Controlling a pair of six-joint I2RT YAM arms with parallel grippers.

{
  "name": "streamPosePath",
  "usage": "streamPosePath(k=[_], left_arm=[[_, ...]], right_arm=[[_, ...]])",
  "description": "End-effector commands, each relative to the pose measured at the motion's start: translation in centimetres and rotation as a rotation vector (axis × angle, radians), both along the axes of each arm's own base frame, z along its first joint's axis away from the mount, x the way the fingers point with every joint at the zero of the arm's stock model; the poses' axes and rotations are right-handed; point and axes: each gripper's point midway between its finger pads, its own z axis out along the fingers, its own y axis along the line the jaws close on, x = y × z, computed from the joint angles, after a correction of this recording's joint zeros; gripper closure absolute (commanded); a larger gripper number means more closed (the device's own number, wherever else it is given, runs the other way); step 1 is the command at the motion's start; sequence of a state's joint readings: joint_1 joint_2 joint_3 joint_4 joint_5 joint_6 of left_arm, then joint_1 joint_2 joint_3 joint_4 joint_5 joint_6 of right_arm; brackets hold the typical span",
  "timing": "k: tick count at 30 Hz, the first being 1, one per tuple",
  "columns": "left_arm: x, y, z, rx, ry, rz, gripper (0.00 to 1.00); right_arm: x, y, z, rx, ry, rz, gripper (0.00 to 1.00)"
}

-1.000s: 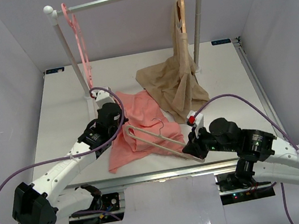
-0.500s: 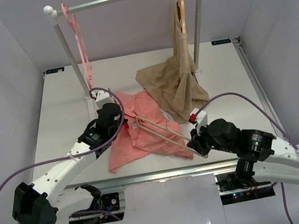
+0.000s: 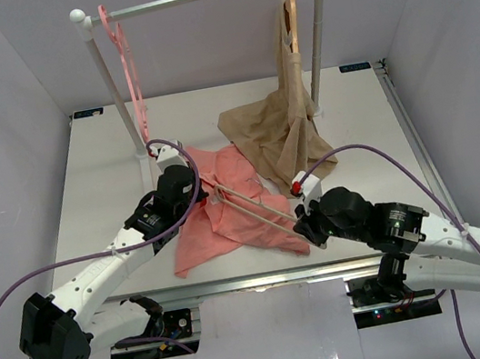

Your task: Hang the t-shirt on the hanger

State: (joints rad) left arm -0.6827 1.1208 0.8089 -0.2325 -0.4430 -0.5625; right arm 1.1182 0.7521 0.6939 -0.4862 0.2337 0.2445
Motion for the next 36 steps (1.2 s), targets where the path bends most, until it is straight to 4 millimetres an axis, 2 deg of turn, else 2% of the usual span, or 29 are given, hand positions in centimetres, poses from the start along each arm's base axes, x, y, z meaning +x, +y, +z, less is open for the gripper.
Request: streamPosePath(k=[1,13,22,25,30,36], left_arm=[[0.2,-0.2,2.4,-0.030,-0.043,-0.013,1.00],[-0.2,-0.8,3.7,-0.058,-0.067,-0.057,1.00],[-0.1,-1.0,4.6,-0.056,-0.086,-0.078,1.00],[0.0,-0.5,5.2,-0.049,-0.099,-0.051,1.00],[0.0,0.1,6.2,-0.046,-0.113,-0.027,1.00],[0.0,0.6,6.5,-0.038,-0.120,-0.010,1.00]], right_arm=[[1.4,1.9,4.8,0.119,-0.120,-0.004,0.92],[1.9,2.2,8.4,0.166,-0.214,0.014,0.92],[2.2,2.8,7.8,0.156,-0.234,0.027,0.92],[2.0,2.7,7.0,0.125,-0.199,0.025,0.92],[1.5,1.1,5.7,0.093,-0.160,-0.015,0.92],[1.8,-0.4,5.9,0.068,-0.175,-0.062,0.92]])
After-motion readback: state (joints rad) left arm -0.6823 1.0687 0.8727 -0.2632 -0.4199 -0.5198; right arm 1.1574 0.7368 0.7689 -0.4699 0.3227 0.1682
